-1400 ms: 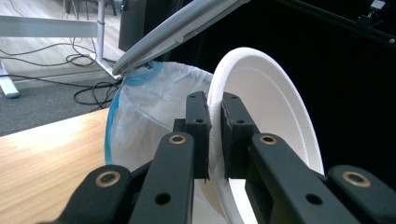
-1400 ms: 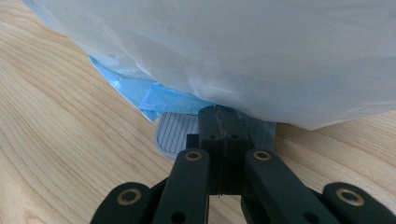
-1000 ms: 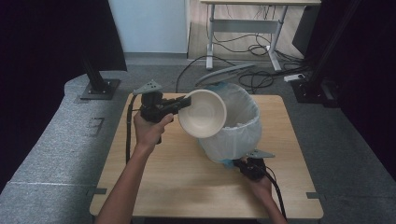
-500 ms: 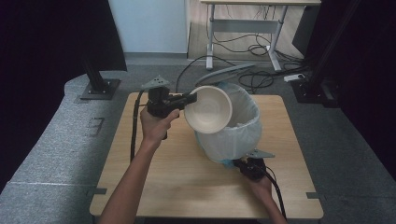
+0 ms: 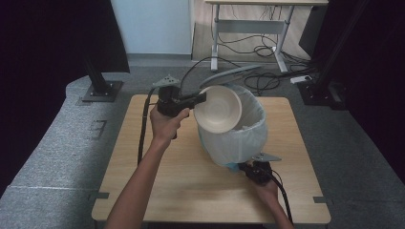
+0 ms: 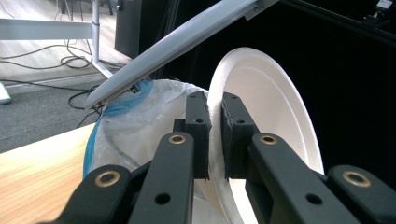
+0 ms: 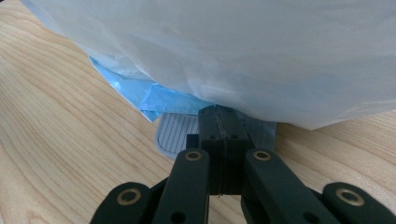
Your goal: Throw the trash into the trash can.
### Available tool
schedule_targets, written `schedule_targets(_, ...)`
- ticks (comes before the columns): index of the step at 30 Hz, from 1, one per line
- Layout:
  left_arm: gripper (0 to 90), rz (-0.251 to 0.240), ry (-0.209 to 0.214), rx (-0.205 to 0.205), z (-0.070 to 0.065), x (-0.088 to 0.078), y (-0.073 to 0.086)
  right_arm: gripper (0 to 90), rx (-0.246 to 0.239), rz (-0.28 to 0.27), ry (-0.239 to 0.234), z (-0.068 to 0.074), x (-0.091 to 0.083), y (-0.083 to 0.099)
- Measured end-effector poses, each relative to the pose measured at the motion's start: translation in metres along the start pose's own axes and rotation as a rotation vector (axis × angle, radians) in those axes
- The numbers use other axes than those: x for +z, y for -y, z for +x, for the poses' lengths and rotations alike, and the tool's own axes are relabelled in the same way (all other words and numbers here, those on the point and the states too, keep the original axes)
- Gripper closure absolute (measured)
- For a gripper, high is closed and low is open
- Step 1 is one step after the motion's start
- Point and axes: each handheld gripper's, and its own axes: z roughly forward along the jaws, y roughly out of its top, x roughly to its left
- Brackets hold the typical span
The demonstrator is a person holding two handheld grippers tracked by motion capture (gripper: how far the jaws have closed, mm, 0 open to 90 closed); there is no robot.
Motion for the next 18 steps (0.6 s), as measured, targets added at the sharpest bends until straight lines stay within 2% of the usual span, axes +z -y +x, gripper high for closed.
schedule_targets(8, 83.3, -0.008, 0.002, -0.018, 0.004, 0.009, 0.0, 88.9, 0.002, 0.001, -0.005, -0.001, 0.0, 0.0)
schedule_targets(18, 83.3, 0.006, -0.009, -0.002, 0.002, 0.021, -0.002, 89.0, 0.005, 0.001, -0.009, -0.001, 0.0, 0.0)
